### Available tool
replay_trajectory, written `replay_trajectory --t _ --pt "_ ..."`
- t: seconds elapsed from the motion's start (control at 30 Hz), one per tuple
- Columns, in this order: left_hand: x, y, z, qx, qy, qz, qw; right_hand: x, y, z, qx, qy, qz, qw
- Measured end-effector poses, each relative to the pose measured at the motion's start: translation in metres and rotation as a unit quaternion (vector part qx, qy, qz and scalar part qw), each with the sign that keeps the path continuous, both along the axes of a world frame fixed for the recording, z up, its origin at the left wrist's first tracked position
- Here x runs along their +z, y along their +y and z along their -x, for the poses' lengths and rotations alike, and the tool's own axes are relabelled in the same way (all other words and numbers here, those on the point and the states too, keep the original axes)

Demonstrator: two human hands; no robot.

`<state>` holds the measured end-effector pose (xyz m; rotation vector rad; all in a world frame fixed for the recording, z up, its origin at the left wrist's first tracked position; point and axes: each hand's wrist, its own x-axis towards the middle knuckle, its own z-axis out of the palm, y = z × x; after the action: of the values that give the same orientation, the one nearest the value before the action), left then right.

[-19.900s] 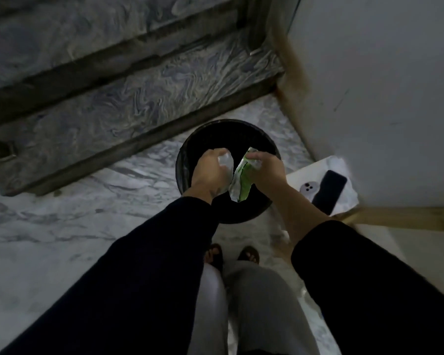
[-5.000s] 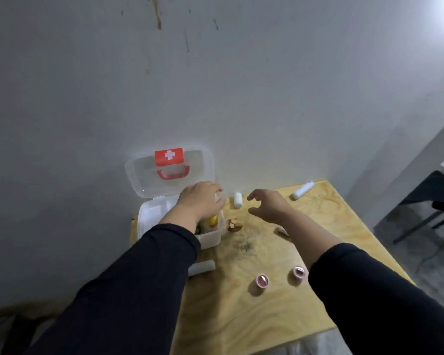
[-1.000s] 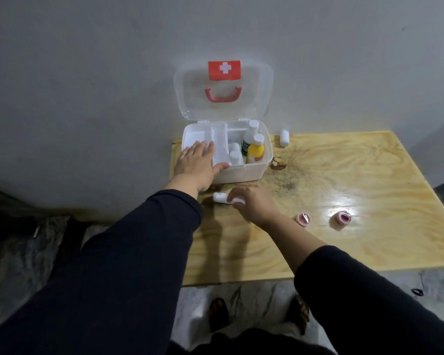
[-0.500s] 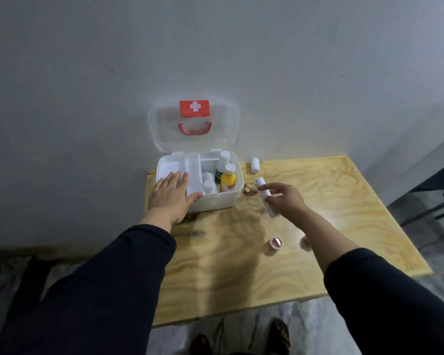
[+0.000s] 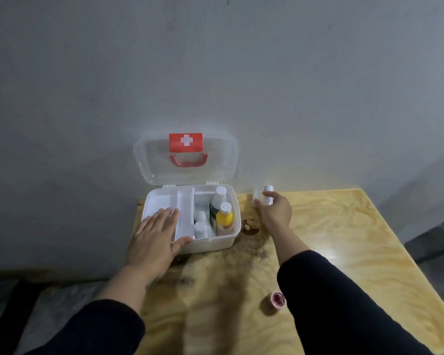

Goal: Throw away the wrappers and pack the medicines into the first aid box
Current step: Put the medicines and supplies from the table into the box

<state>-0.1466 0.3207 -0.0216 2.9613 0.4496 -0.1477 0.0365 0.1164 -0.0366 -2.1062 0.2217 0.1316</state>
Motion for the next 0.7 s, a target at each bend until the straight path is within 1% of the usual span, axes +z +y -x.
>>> replay_trajectory --t 0.1,0.23,0.33,0.47,0.7 --pt "-0.005 0.003 -0.002 0.006 -0.009 0.009 1.0 -0.009 0.014 -0.013 -0.02 -0.006 0.001 1.0" --pt "-0.008 0.007 -0.006 -0.003 -0.006 -0.007 1.0 -0.014 0.023 -0.016 -0.054 -0.013 -0.01 0.998" --pt "-0.009 0.009 -0.006 -0.006 0.0 -0.015 1.0 -0.011 0.021 -0.012 -0.059 -0.01 -0.015 0.998" --pt "-0.003 0.005 -0.004 -0.008 0.004 -0.008 1.0 0.002 0.012 -0.003 -0.064 -0.01 -0.044 0.997" --pt "0.012 -0.002 -0.001 -0.004 0.049 0.016 0.999 0.05 -0.001 0.029 -0.024 -0.031 -0.106 0.994"
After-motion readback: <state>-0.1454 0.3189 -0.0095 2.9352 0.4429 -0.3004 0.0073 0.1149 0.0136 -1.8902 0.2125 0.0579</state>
